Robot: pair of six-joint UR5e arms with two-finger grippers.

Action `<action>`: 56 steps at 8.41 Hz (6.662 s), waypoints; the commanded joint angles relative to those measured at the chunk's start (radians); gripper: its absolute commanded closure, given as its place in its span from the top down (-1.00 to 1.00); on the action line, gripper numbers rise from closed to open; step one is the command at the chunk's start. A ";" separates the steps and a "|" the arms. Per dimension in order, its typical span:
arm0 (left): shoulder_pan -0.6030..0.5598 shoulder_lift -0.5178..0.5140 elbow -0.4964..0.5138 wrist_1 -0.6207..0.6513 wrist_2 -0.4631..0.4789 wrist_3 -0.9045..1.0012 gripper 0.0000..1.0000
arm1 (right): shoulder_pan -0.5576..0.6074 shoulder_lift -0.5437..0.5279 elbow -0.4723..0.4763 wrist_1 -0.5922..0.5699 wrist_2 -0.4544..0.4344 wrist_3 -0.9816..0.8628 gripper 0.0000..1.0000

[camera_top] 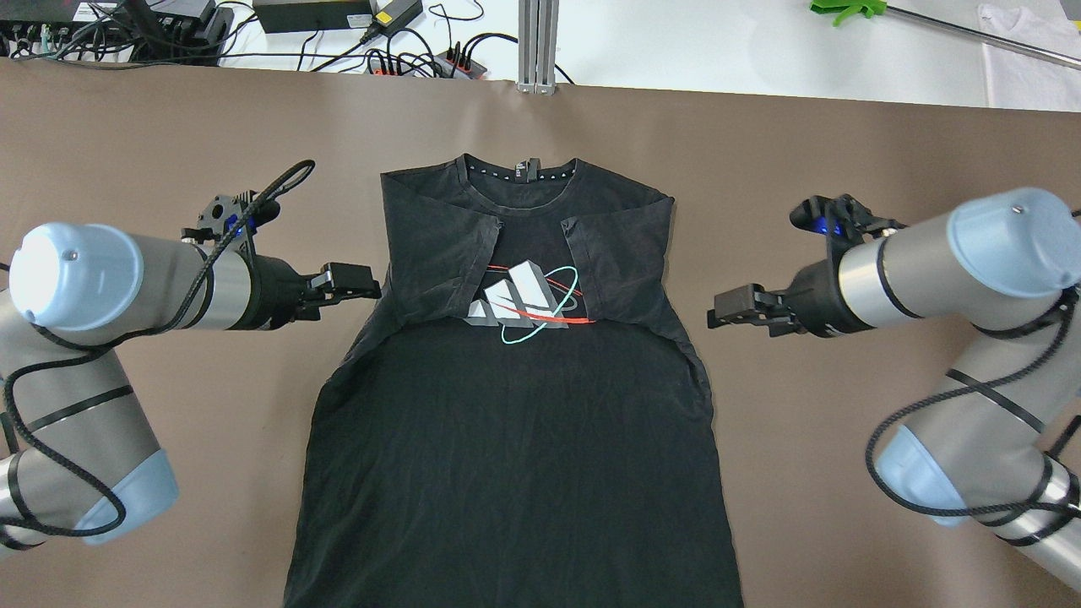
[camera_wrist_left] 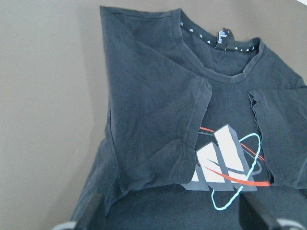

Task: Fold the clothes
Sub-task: 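Release the sleeves and move both grippers to the hem corners nearest the robot, then grasp the hem corners nearest the robot with both grippers, then lift the hem and fold it toward the collar with both grippers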

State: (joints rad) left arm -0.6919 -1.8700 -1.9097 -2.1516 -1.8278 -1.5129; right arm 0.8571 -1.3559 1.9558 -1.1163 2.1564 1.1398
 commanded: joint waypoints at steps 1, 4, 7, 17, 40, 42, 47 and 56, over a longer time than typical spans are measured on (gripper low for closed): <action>0.215 0.136 -0.141 -0.030 0.201 -0.140 1.00 | -0.007 -0.307 0.061 0.272 0.043 0.014 0.89; 0.432 0.290 -0.236 -0.031 0.413 -0.181 1.00 | -0.181 -0.365 -0.056 0.630 0.051 0.327 0.89; 0.468 0.333 -0.259 -0.033 0.433 -0.179 1.00 | -0.421 -0.388 -0.058 0.632 -0.165 0.336 0.89; 0.483 0.347 -0.279 -0.031 0.446 -0.164 1.00 | -0.659 -0.381 -0.057 0.627 -0.334 0.373 0.30; 0.851 0.448 -0.127 -0.189 0.780 -0.264 -0.43 | -0.668 -0.379 0.035 0.639 -0.397 0.373 -1.00; 0.890 0.448 -0.121 -0.189 0.834 -0.256 -1.00 | -0.668 -0.379 0.035 0.639 -0.397 0.373 -1.00; 0.884 0.449 -0.187 -0.191 0.815 -0.251 -1.00 | -0.659 -0.381 0.041 0.639 -0.383 0.374 -1.00; 0.502 0.517 -0.425 -0.307 0.252 -0.103 -1.00 | -0.393 -0.404 0.175 0.781 0.033 0.537 -1.00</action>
State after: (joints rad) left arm -0.0788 -1.4024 -2.2690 -2.4293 -1.4040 -1.6767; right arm 0.3501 -1.7512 2.1255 -0.4279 2.0136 1.6341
